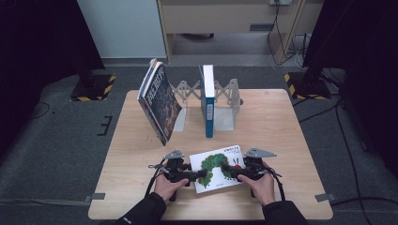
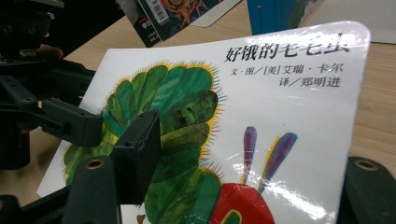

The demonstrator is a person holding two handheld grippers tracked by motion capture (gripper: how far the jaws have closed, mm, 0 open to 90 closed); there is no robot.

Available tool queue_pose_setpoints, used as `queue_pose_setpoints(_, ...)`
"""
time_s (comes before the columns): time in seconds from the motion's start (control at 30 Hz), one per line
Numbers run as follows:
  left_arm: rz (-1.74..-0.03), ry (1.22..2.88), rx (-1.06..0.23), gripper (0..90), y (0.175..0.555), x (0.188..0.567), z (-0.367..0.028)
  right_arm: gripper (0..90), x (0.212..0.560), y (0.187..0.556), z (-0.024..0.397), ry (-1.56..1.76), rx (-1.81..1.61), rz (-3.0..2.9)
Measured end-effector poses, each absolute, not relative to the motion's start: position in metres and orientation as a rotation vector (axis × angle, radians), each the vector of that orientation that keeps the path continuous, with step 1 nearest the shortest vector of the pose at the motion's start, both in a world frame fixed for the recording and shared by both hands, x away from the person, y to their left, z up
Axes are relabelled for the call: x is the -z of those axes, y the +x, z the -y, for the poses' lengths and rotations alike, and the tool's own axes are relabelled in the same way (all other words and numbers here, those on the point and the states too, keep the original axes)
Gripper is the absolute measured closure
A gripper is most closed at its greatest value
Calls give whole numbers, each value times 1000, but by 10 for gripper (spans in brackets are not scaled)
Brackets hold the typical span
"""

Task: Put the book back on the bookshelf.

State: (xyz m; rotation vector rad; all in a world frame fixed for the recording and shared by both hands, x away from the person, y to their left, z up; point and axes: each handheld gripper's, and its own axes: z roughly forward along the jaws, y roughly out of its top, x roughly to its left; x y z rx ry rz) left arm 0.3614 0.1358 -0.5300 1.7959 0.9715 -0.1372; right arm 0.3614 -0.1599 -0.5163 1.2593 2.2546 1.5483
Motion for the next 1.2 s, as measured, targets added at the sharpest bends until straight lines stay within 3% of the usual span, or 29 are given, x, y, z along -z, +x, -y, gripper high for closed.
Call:
queue_pose_setpoints(0.43, -947, 1811, 106, 451, 360, 526, -134, 294, 509, 363, 174, 1294, -1547, -2188)
queue_pose_setpoints(0.7, -933, 1828, 86, 493, 359, 525, -134, 260, 515, 365, 181, 1347, -1377, -2225)
queue_pose_setpoints(1.0, -933, 1819, 81, 509, 357, 521, -133, 311, 518, 366, 181, 1388, -1442, -2249)
queue_pose_setpoints(1.2, -915, 1798, 35, 568, 357, 511, -130, 324, 513, 367, 182, 1353, -1472, -2210)
